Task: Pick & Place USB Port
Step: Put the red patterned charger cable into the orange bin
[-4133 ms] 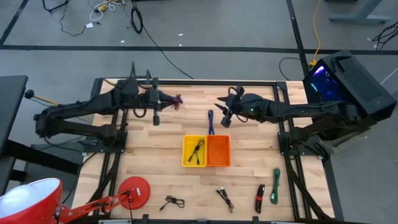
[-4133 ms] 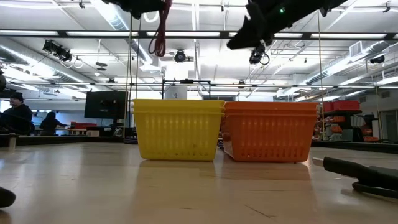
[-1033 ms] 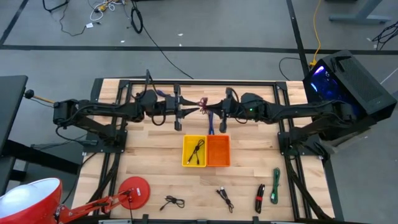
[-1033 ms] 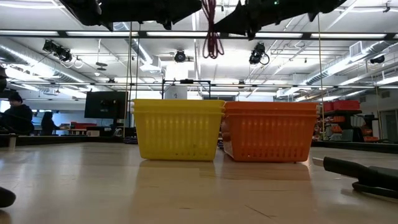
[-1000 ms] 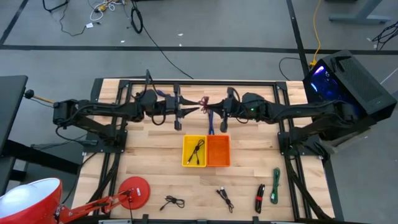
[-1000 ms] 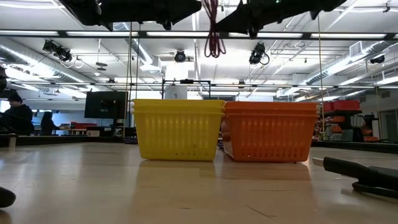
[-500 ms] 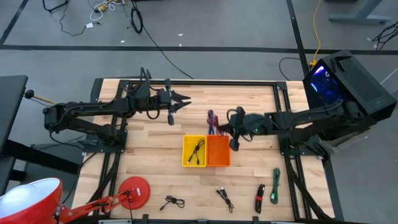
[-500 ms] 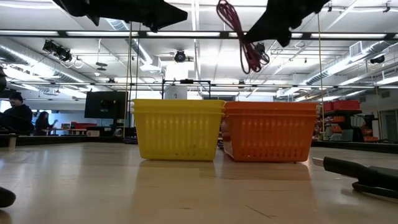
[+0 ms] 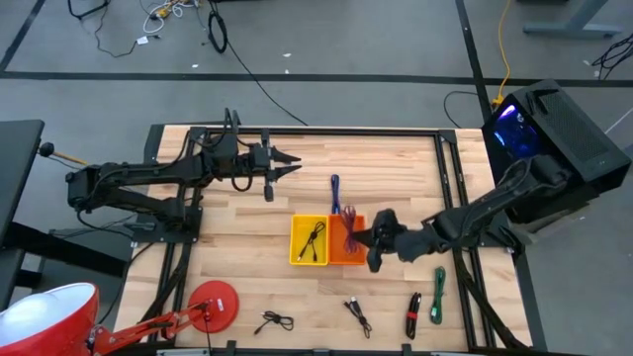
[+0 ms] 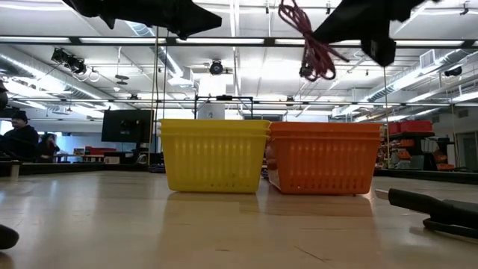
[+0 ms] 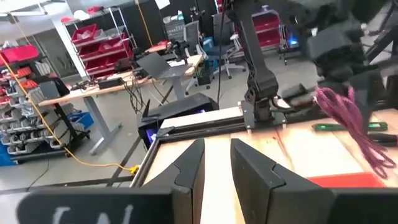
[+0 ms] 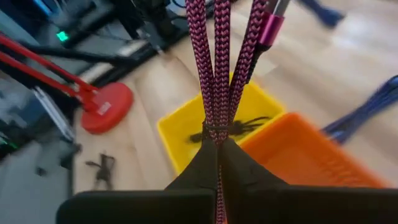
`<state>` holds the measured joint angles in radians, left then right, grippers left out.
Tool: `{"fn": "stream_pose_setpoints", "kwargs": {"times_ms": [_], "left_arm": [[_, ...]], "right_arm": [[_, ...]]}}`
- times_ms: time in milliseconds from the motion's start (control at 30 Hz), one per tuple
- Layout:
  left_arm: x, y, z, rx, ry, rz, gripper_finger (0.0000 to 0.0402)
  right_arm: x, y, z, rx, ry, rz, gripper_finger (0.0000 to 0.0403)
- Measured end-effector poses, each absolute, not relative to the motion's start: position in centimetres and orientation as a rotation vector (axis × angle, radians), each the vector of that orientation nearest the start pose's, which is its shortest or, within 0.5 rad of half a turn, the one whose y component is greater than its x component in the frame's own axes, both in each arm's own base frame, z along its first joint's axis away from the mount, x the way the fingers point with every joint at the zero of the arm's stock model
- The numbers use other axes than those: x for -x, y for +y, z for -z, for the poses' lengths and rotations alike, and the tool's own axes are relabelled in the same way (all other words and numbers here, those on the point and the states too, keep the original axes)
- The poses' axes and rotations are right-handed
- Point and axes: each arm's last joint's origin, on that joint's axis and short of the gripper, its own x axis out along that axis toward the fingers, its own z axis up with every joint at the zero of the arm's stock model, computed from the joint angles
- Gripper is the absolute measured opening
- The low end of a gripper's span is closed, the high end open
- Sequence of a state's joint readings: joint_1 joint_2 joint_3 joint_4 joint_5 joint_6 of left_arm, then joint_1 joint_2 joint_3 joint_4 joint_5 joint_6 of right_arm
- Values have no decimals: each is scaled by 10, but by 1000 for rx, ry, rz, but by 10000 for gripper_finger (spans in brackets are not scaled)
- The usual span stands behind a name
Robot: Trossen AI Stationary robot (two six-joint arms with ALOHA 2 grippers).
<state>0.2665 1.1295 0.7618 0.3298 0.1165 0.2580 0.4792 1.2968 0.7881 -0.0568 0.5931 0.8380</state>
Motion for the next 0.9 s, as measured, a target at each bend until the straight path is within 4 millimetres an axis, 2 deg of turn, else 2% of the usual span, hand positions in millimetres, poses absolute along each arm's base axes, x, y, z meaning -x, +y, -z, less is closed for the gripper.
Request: {"fn": "stream_pose_setpoints", "kwargs": {"times_ms": [133, 267, 900], "left_arm": [[-246, 64, -304, -246, 78, -141, 83], [-246, 64, -303, -244, 87, -140, 83], [-246, 63, -302, -242, 99, -138, 83]], "right_arm": [[-246, 114, -210, -603, 356, 315, 0], [-243, 112, -194, -621, 324, 335, 0], [-246, 112, -169, -612, 386, 377, 0]]}}
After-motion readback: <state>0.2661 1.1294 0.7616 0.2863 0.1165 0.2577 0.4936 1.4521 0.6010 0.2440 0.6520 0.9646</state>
